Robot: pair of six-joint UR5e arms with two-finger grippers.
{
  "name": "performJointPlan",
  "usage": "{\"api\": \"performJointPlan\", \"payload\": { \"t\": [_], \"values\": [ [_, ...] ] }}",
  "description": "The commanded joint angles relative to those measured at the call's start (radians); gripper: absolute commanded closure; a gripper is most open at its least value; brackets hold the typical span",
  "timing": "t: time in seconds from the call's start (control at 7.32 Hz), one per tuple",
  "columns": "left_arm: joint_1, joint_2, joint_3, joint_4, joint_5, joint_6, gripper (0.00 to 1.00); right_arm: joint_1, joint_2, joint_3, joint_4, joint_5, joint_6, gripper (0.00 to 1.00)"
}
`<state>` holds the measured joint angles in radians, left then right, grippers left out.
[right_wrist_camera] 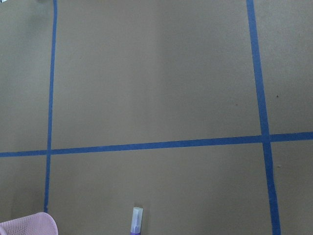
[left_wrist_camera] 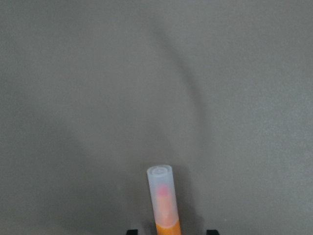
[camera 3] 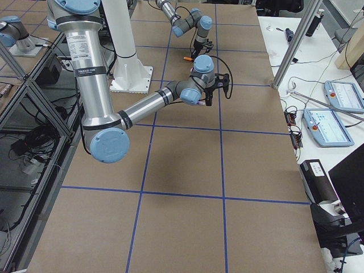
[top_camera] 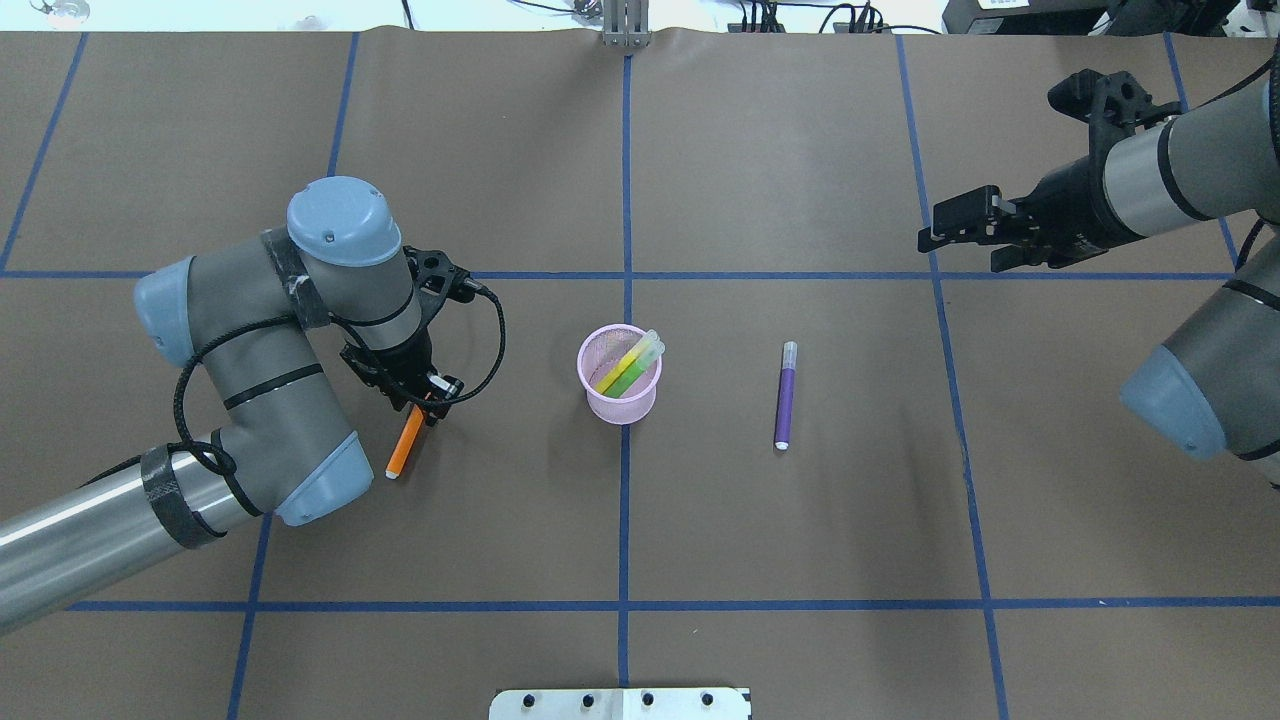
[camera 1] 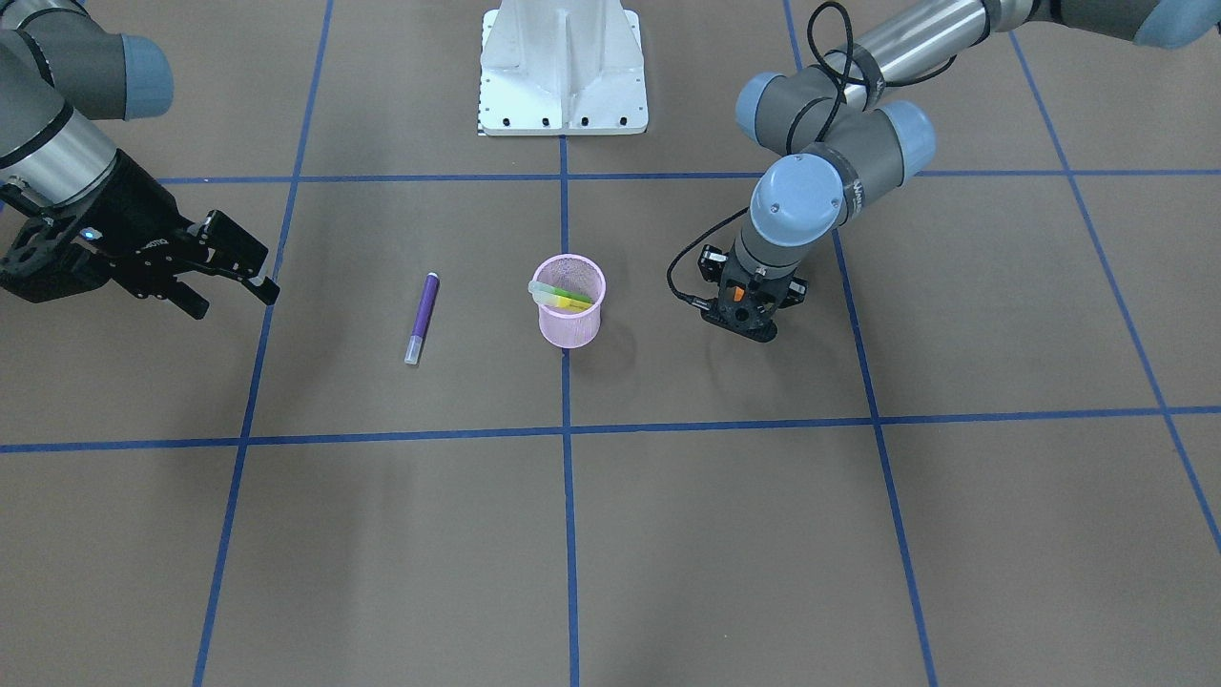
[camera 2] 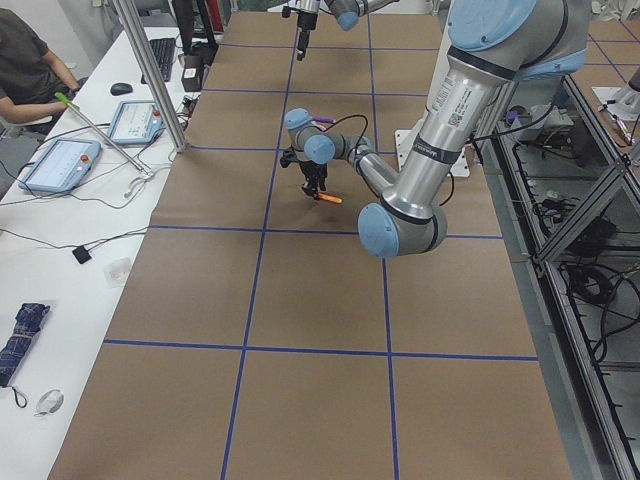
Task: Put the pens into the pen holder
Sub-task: 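Lower the left gripper and close it on the orange marker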
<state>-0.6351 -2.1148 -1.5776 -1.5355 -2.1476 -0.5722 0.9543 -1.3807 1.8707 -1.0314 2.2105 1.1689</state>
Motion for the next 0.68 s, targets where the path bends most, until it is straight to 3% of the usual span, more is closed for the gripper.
{"api": "performJointPlan", "payload": {
  "t": [0.0, 0.27, 0.55],
  "values": [
    [0.0, 0.001, 0.01, 0.0, 0.002, 0.0, 0.74, 0.0, 0.0, 0.001, 0.001, 0.001, 0.0, 0.02],
    [0.0, -0.002, 0.013, 0.0, -0.003, 0.0, 1.0, 0.0, 0.002, 0.002, 0.002, 0.005, 0.0, 0.02],
    [-0.008, -0.019, -0.027, 0.0, -0.003, 0.002, 1.0, 0.007, 0.002, 0.002, 0.004, 0.003, -0.001, 0.02]
  ]
}}
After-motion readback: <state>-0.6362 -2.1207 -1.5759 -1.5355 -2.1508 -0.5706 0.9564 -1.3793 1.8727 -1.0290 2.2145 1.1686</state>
